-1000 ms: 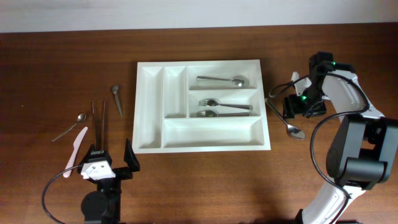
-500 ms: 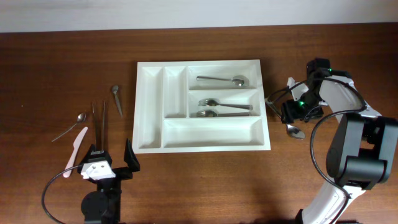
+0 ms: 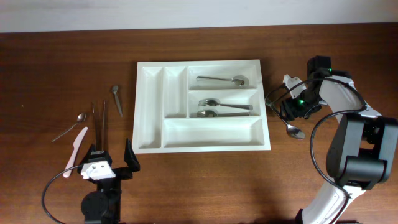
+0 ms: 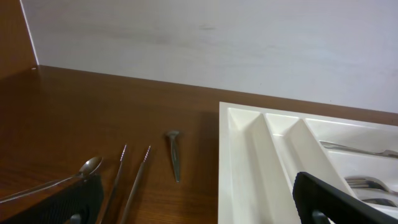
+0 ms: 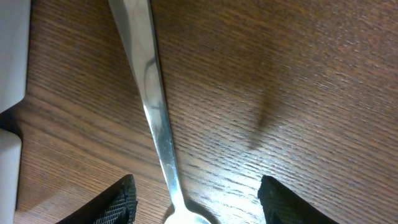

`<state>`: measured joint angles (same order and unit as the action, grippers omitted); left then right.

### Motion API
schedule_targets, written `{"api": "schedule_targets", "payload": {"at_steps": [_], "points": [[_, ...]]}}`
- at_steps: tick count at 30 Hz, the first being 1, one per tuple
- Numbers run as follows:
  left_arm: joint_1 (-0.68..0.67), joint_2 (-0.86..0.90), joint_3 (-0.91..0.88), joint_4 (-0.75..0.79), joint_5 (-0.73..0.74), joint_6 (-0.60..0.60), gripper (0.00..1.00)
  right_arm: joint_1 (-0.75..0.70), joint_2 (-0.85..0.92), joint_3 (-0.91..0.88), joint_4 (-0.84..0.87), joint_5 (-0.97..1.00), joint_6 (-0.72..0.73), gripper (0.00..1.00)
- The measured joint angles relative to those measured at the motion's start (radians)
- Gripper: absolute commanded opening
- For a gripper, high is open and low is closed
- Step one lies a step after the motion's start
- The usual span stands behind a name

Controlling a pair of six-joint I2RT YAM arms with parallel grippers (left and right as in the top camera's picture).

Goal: Pack container
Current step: 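Lower the right gripper and grasp the spoon's handle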

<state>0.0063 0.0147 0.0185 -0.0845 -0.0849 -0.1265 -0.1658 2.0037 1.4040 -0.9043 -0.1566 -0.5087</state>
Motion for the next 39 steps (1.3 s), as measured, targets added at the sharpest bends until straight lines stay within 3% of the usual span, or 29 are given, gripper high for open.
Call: {"api": "schedule_targets", "payload": {"at_steps": [14,21,30,39], "points": [[0.0,0.0,0.0,0.0,0.0,0.0,0.99,0.0,0.0,-0.053,0.001,-0.004,-0.015,0.65],[0.0,0.0,0.0,0.0,0.0,0.0,0.99,0.0,-0.003,-0.089,0.056,-0.003,-0.015,0.6],[0.0,0.0,0.0,0.0,0.0,0.0,0.99,0.004,-0.046,-0.177,0.22,0.065,0.026,0.61],[0.0,0.0,0.0,0.0,0.0,0.0,0.99,0.006,-0.055,-0.192,0.237,0.089,0.077,0.59]]}}
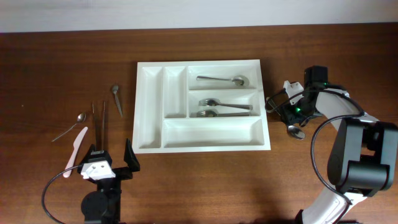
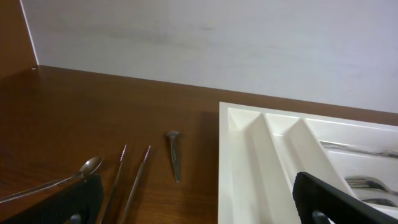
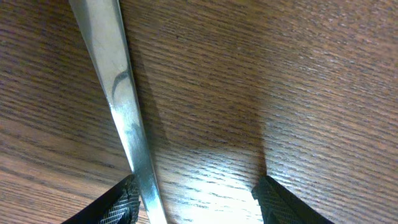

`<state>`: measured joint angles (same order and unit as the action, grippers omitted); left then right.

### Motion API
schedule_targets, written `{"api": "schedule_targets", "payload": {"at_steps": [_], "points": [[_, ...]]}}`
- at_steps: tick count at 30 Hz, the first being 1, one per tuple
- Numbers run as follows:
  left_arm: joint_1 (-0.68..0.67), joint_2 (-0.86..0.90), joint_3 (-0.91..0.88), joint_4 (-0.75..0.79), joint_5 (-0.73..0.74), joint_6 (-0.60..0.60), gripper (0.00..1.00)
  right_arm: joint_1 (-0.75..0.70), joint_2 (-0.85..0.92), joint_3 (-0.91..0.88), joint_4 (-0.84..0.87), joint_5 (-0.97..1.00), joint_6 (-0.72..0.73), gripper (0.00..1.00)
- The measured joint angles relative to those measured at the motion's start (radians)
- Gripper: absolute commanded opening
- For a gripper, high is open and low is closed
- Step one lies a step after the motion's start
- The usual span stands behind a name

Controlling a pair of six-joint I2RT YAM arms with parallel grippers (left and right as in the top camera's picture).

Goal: Pack container
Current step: 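Lower the right gripper and grasp the spoon's handle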

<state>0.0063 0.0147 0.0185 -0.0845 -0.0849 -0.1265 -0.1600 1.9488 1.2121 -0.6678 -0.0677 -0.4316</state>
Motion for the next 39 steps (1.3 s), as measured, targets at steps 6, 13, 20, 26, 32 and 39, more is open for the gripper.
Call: {"api": "schedule_targets", "payload": {"at_steps": [6,13,20,26,32,39], "points": [[0.0,0.0,0.0,0.0,0.0,0.0,0.99,0.001,-0.002,-0.003,0.0,0.014,0.067,0.55],[0.0,0.0,0.0,0.0,0.0,0.0,0.99,0.001,-0.004,-0.005,0.006,0.034,0.195,0.49],[0.0,0.0,0.0,0.0,0.0,0.0,0.99,0.001,-0.004,-0.005,0.014,0.061,0.365,0.49],[0.0,0.0,0.0,0.0,0.0,0.0,0.99,0.001,-0.004,-0.006,0.019,0.063,0.419,0.34],[0.0,0.0,0.0,0.0,0.0,0.0,0.99,0.001,-0.004,-0.006,0.023,0.064,0.437,0.2],[0.0,0.0,0.0,0.0,0.0,0.0,0.99,0.001,-0.004,-0.006,0.023,0.064,0.439,0.07]]}}
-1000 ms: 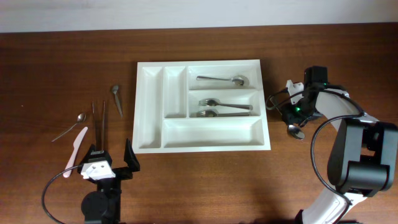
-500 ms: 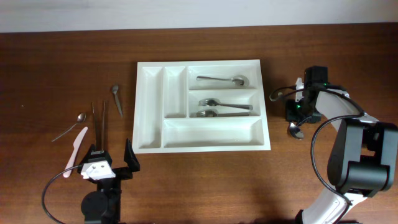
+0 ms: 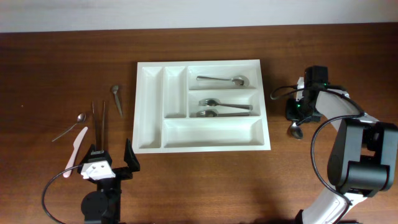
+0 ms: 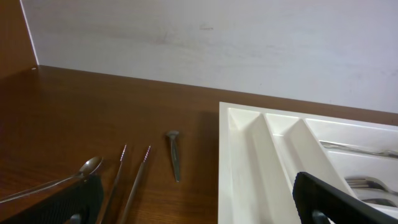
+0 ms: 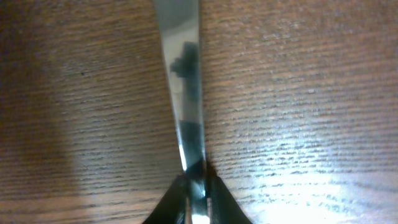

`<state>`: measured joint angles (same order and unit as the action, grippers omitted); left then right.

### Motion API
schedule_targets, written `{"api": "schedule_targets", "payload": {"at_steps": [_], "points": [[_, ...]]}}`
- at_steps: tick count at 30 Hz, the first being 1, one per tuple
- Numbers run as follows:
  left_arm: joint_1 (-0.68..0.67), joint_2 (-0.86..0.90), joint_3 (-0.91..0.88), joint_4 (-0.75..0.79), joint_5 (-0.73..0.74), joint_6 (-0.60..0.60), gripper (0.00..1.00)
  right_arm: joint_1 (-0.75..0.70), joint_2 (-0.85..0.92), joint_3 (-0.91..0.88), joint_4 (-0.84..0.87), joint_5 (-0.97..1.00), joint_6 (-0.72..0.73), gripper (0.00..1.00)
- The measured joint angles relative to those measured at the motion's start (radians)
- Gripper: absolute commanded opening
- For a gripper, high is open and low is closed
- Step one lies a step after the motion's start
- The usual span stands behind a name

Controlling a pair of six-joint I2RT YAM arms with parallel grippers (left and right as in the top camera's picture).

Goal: Pack container
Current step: 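Lower the right gripper and grasp the spoon's handle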

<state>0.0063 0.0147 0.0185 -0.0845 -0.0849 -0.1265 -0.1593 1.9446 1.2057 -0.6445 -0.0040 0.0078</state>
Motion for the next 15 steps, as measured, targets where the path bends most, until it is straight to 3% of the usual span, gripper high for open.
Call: {"api": "schedule_targets", "payload": {"at_steps": [15], "points": [[0.0,0.0,0.0,0.0,0.0,0.0,0.99,0.0,0.0,-0.001,0.03,0.006,-0.024,0.04]]}}
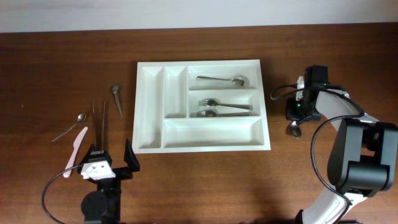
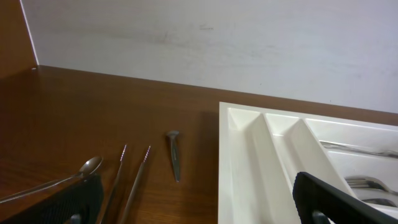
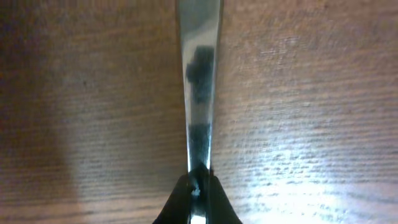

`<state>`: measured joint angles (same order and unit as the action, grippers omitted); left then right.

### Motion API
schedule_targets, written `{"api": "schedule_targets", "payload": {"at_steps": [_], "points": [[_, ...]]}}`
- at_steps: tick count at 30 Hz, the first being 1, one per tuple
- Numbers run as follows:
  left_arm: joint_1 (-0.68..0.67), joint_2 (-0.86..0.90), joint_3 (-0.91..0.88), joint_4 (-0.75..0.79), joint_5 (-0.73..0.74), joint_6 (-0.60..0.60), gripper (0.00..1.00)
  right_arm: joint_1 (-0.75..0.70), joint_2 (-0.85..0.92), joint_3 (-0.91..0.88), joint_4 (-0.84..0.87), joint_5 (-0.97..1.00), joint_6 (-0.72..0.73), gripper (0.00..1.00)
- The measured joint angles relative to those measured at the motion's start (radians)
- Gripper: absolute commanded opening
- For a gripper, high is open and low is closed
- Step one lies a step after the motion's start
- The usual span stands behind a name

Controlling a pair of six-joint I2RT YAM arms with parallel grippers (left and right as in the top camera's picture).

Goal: Pack container
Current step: 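Lower the right gripper and grasp the spoon's handle, then carry the spoon with the right gripper into the top compartment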

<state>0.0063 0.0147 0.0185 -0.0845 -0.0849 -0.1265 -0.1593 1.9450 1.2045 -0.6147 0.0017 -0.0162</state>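
The white cutlery tray (image 1: 199,63) sits mid-table, holding a spoon (image 1: 221,79) in its top right compartment and forks (image 1: 224,109) below it. Right of the tray, my right gripper (image 1: 300,117) is shut on the handle of a steel spoon (image 1: 293,130), whose bowl shows just below the gripper. In the right wrist view the handle (image 3: 199,74) runs straight up from the pinched fingertips (image 3: 180,199) over the wood. My left gripper (image 1: 112,155) stands open at the front left, holding nothing; its fingers (image 2: 68,202) frame the tray's left wall (image 2: 239,162).
Left of the tray lie a small spoon (image 1: 79,118), a pink knife (image 1: 78,144), two thin metal sticks (image 1: 98,121) and a short metal piece (image 1: 116,99). The right arm's cable (image 1: 280,93) loops beside the tray's right wall.
The right gripper stays shut on the spoon handle; in the wrist view the handle now stands straighter and slightly further right. The left arm has not moved.
The right gripper first hung open above the spoon lying slanted right of the tray. Then it sat lower, still open, astride the handle. Then it was shut on the handle with the wrist turned, and it holds it now. The left arm stayed still.
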Motion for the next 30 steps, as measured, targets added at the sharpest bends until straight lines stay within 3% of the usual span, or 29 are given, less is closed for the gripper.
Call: {"api": "schedule_targets", "payload": {"at_steps": [8,24,30], "points": [[0.0,0.0,0.0,0.0,0.0,0.0,0.99,0.0,0.019,0.04,-0.039,0.005,-0.014,0.04],[0.0,0.0,0.0,0.0,0.0,0.0,0.99,0.0,0.058,0.294,-0.205,0.017,-0.097,0.04],[0.0,0.0,0.0,0.0,0.0,0.0,0.99,0.002,0.058,0.341,-0.225,-0.051,-0.211,0.04]]}}
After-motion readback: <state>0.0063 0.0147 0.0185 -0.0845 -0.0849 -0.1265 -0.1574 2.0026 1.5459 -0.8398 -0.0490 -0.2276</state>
